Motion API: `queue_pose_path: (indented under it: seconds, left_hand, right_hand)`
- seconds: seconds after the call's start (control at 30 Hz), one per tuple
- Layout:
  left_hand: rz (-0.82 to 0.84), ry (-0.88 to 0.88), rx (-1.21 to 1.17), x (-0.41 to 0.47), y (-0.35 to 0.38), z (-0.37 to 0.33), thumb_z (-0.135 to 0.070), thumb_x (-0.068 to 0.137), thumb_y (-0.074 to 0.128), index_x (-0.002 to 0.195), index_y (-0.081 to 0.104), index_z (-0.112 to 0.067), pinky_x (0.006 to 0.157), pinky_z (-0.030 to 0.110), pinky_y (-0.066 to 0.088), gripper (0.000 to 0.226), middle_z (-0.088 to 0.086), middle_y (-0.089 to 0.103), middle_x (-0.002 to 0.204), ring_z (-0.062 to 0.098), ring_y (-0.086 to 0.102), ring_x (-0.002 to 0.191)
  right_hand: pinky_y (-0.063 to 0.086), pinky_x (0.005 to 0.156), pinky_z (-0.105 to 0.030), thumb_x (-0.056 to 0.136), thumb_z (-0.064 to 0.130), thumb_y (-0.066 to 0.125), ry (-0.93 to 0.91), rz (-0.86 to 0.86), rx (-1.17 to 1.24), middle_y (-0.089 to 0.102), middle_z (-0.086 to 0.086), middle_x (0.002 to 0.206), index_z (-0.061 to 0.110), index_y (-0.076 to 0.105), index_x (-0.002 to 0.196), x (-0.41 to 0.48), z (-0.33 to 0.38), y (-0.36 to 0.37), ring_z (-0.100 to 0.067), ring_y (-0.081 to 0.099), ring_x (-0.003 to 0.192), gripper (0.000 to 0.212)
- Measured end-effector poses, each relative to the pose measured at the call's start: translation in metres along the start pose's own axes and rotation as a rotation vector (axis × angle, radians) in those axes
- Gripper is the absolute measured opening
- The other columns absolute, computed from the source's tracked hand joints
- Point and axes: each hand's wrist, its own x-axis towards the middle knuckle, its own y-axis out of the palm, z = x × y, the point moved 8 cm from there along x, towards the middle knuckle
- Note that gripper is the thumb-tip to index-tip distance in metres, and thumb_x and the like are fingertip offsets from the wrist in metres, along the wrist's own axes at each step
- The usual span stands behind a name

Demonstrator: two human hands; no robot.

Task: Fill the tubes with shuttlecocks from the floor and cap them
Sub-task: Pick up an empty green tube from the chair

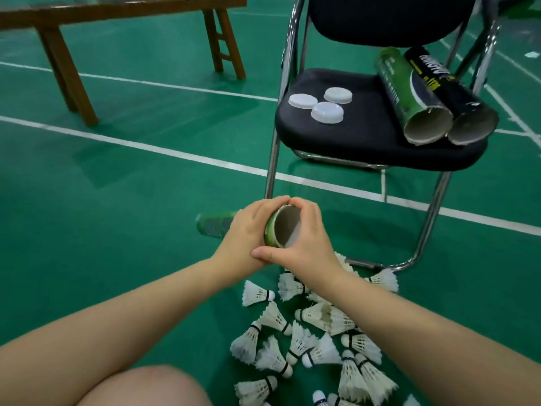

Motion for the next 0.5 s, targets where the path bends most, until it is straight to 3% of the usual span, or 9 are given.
queue_pose_path:
  seconds: [0.1, 0.2, 0.4, 0.5]
  left_hand:
    - [0.066, -0.061, 0.052, -0.006, 0.016, 0.022, -0.021, 0.065, 0.064, 0.133, 0.024, -0.037, 0.096, 0.049, 0.04, 0.081, 0.005, 0.052, 0.126, 0.02, 0.049, 0.113]
    - [0.11, -0.093, 0.088, -0.018, 0.031, 0.041, -0.037, 0.064, 0.055, 0.134, 0.022, -0.038, 0.092, 0.051, 0.041, 0.078, 0.008, 0.054, 0.122, 0.023, 0.051, 0.11]
    - [0.14, -0.063, 0.142, -0.031, 0.048, 0.068, -0.035, 0.066, 0.052, 0.135, 0.027, -0.028, 0.085, 0.051, 0.043, 0.074, 0.011, 0.056, 0.116, 0.027, 0.052, 0.103]
    - [0.132, -0.065, 0.156, -0.032, 0.05, 0.079, -0.038, 0.068, 0.053, 0.135, 0.029, -0.03, 0.086, 0.054, 0.043, 0.071, 0.009, 0.056, 0.116, 0.027, 0.053, 0.104]
  right_hand:
    - [0.023, 0.092, -0.005, 0.058, 0.039, 0.085, 0.055, 0.065, 0.014, 0.03, 0.01, 0.121, 0.016, 0.03, 0.135, -0.001, -0.024, 0.017, 0.003, 0.031, 0.11, 0.097]
    - [0.023, 0.097, -0.012, 0.06, 0.038, 0.084, 0.109, 0.113, 0.027, 0.03, 0.009, 0.122, 0.015, 0.028, 0.137, -0.004, -0.044, 0.035, -0.001, 0.032, 0.114, 0.098]
    - [0.023, 0.095, -0.013, 0.062, 0.038, 0.083, 0.192, 0.122, 0.083, 0.028, 0.01, 0.123, 0.017, 0.026, 0.136, -0.004, -0.069, 0.063, 0.0, 0.03, 0.113, 0.095]
    - [0.027, 0.099, -0.015, 0.062, 0.052, 0.075, 0.18, 0.117, 0.144, 0.033, 0.007, 0.129, 0.016, 0.028, 0.137, -0.002, -0.076, 0.072, -0.004, 0.033, 0.12, 0.096]
